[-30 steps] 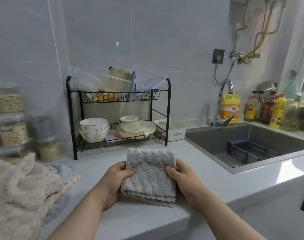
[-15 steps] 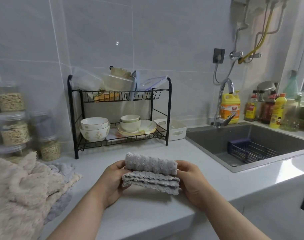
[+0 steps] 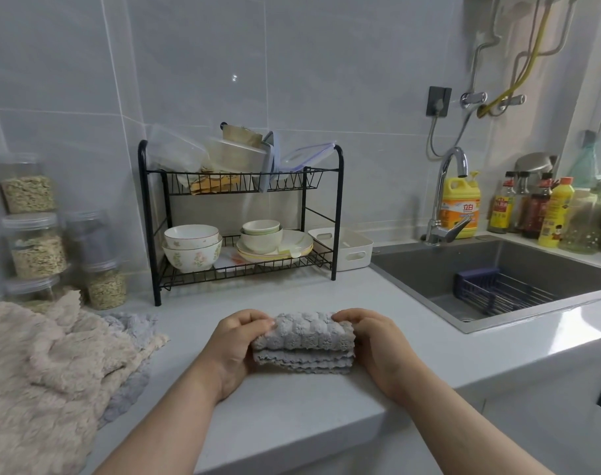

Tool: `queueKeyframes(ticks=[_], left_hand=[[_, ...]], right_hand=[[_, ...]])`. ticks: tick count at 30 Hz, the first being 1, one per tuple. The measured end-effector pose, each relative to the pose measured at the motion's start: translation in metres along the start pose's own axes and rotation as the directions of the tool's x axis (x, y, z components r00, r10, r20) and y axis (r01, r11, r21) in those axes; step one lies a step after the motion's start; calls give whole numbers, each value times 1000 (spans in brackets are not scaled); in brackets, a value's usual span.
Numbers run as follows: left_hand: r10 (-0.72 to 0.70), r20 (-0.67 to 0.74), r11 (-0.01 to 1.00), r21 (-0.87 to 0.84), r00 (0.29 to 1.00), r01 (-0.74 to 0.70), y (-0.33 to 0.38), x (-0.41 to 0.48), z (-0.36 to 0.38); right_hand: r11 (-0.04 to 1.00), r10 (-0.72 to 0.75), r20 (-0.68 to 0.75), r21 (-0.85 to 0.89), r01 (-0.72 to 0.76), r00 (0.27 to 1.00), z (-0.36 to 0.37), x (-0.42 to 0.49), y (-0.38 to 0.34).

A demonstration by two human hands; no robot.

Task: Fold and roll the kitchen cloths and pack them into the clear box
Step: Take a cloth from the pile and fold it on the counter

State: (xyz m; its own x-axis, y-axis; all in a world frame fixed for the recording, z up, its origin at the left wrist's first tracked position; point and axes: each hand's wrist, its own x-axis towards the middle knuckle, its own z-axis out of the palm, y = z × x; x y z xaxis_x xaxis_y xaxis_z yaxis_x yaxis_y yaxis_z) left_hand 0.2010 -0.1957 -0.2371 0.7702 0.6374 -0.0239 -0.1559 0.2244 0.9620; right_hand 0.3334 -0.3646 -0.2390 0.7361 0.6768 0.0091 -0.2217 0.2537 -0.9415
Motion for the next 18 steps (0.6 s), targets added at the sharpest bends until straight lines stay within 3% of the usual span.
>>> queueKeyframes(ticks=[7,10,13,15,18], left_hand=[[123,-8,989,84,992,-122,-9,7,-2],[136,39,981,131,990,-141,-8,4,0],[37,192,989,135,981,-64,-6,0,-3],[0,241,977,207,970,-52,-5,-2,-4],[64,170,939,323,983,-117,-7,-1,0]], right_hand=[[975,-79,11,-209,79,997,-5,1,6],[881,-92,103,-456,129,990,-2,-3,7],[746,-129,145,-637,193,981,2,-7,6],[711,-166,153,-666,226,974,3,-8,5],[708,-195,143,-664,240,970,2,-7,4]])
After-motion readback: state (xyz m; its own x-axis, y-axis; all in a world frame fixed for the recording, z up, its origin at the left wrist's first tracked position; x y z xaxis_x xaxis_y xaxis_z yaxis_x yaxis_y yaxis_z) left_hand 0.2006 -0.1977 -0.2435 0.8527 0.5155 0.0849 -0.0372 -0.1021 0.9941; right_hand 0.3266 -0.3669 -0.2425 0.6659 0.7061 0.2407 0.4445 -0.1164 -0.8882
